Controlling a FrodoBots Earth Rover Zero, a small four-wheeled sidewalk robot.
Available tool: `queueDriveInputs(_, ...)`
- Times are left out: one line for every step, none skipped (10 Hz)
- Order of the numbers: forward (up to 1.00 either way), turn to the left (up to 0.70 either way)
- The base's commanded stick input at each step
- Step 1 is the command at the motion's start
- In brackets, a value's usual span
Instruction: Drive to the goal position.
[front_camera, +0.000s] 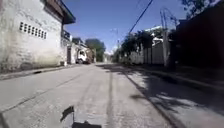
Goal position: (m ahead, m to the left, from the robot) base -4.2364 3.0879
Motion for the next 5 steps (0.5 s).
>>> queueDriveInputs(0.85, -0.03)
queueDriveInputs(0.85, -0.03)
queueDriveInputs(0.85, -0.03)
queueDriveInputs(0.85, -0.03)
queueDriveInputs(0.85, -0.03)
